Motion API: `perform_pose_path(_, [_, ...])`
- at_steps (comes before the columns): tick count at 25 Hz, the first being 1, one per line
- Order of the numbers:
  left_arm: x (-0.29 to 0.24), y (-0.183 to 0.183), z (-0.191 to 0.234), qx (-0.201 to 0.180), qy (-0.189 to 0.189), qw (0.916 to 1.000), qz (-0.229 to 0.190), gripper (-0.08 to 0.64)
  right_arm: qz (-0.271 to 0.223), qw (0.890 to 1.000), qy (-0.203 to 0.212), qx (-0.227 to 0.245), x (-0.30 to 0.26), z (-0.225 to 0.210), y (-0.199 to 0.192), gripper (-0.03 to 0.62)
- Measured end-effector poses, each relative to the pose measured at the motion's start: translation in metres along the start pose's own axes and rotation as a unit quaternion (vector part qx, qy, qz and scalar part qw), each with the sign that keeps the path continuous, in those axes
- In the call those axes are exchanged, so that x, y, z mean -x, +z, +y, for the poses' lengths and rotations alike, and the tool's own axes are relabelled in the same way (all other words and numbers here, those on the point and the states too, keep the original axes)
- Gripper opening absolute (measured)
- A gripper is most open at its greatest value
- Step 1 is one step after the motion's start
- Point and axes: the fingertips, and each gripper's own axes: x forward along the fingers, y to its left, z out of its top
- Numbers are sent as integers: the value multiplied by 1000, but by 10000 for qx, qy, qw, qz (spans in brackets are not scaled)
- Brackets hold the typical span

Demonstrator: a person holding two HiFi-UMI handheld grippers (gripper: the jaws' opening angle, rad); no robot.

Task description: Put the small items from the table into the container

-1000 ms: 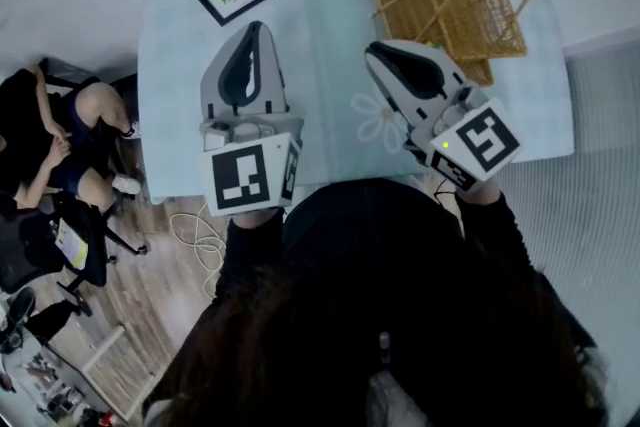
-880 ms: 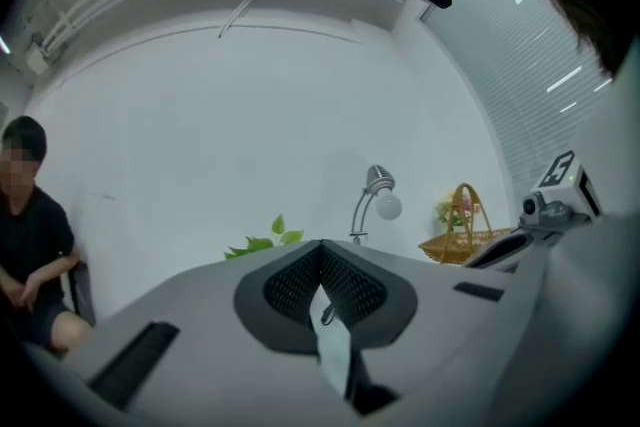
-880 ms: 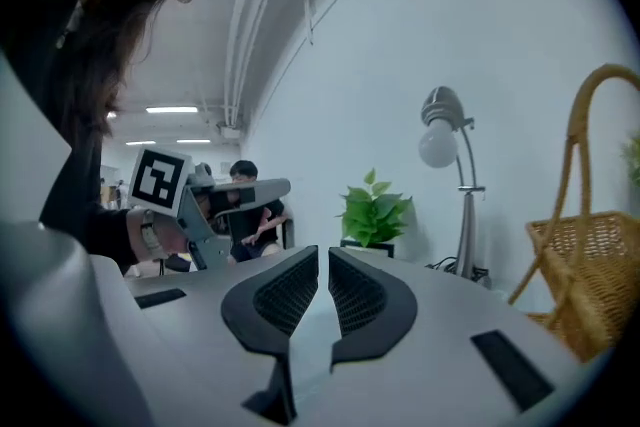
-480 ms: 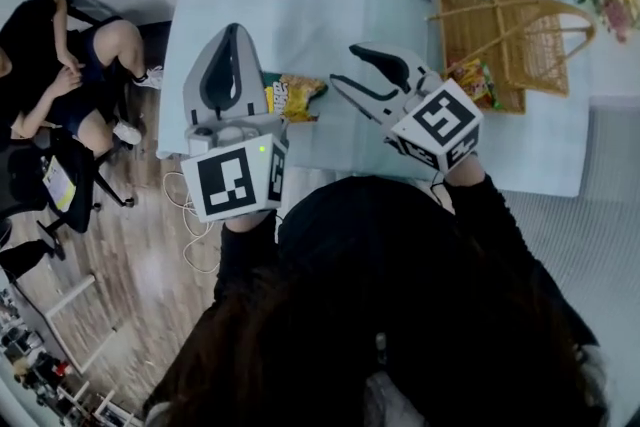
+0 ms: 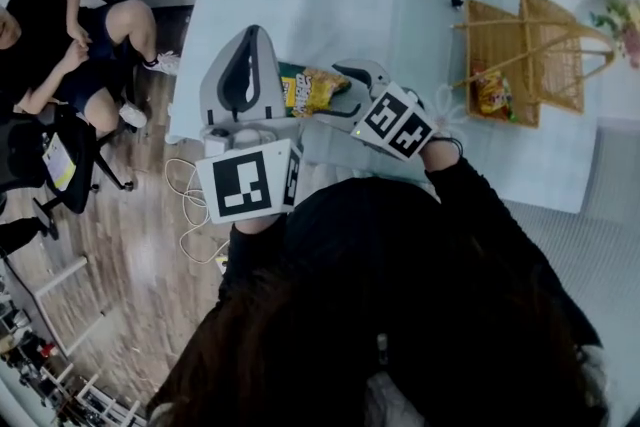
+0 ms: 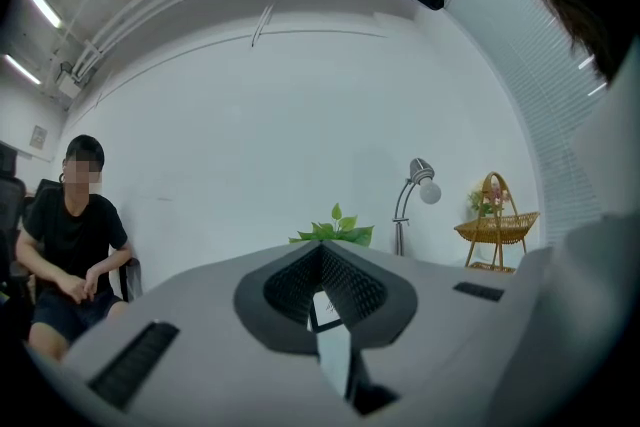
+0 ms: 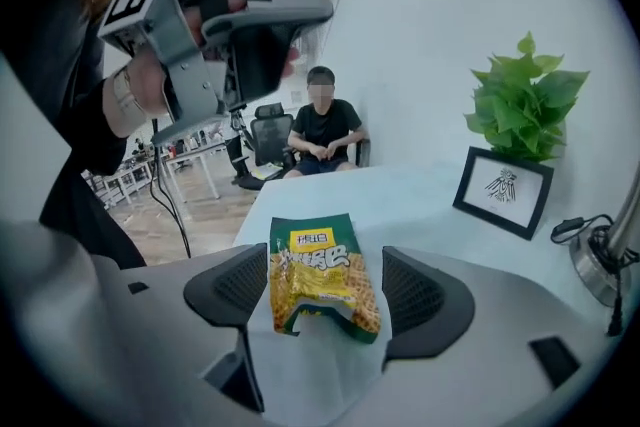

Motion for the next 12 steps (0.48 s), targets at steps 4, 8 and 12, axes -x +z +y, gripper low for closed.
perform_pose_path(4, [2, -1, 2, 1, -66, 10000, -63, 2, 349, 9994, 23, 47, -19, 0, -17, 354])
perform_pose_path(8, [3, -1, 5, 14, -61, 10000, -31, 2, 583, 9983, -4, 69, -30, 1, -28, 354])
perform_pose_path(12, [2, -1, 7, -15, -71, 10000, -12, 2, 699, 9975, -54, -46, -36, 0, -36, 354])
